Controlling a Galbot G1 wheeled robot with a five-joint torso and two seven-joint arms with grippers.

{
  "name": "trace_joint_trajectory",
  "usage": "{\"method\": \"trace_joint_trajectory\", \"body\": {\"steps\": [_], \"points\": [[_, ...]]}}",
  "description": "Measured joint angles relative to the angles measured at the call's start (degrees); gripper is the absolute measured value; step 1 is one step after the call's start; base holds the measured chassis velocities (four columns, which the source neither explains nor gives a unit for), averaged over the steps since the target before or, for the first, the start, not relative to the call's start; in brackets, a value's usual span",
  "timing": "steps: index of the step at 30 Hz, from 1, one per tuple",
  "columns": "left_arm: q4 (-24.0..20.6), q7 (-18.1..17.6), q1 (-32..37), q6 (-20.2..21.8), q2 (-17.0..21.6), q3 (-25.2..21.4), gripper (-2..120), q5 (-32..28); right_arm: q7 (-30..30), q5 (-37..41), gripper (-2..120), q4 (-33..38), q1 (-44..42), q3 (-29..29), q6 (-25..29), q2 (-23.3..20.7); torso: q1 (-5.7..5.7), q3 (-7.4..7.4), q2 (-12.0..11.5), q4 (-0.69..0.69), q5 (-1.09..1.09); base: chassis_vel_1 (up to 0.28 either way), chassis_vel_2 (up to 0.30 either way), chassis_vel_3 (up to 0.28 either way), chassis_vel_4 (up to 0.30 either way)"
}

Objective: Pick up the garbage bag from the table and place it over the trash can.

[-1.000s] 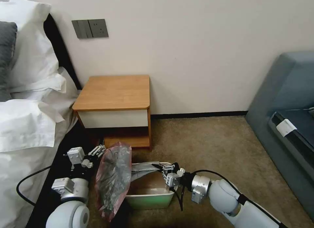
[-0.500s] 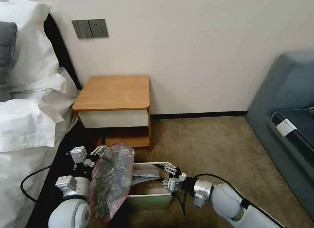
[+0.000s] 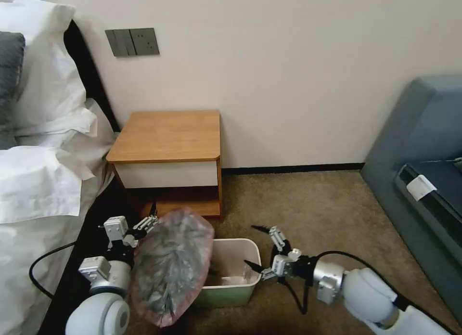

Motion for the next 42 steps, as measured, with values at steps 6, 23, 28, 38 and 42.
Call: {"method": "trace_joint_trajectory", "body": {"steps": [6, 23, 28, 38, 42], "points": [[-1.7, -0.1, 1.2, 1.5, 0.4, 0.2, 100, 0.4, -0.2, 2.7, 100, 1.1, -0.4, 3.8, 0.1, 1.9, 0.0, 0.0, 0.0, 0.0, 0.0, 0.0, 0.0, 0.0, 0.0], [-15.5, -0.7, 8.0, 25.0, 2.5, 1.0, 95, -16.5, -0.4, 4.0, 100, -2.8, 0.5, 6.4, 2.9, 9.7, 0.0, 0.0, 0.0, 0.0, 0.0, 0.0, 0.0, 0.0, 0.0], [-11.9, -1.5, 7.3, 25.8, 2.2, 2.0, 95, -15.2, -0.6, 4.2, 100, -3.2, 0.5, 6.3, 3.1, 10.2, 0.0, 0.0, 0.0, 0.0, -0.01, 0.0, 0.0, 0.0, 0.0], [-4.9, -2.8, 4.8, 24.5, 0.7, 2.8, 94, -11.6, -1.1, 4.4, 100, -3.8, -0.2, 6.9, 4.2, 10.2, 0.0, 0.0, 0.0, 0.0, 0.0, 0.0, 0.0, 0.0, 0.0], [-4.4, -3.4, 4.4, 24.4, 0.2, 2.9, 93, -11.7, -1.2, 4.4, 100, -4.0, -0.3, 7.2, 4.5, 10.2, 0.0, 0.0, 0.0, 0.0, -0.01, 0.0, 0.0, 0.0, 0.0]]}}
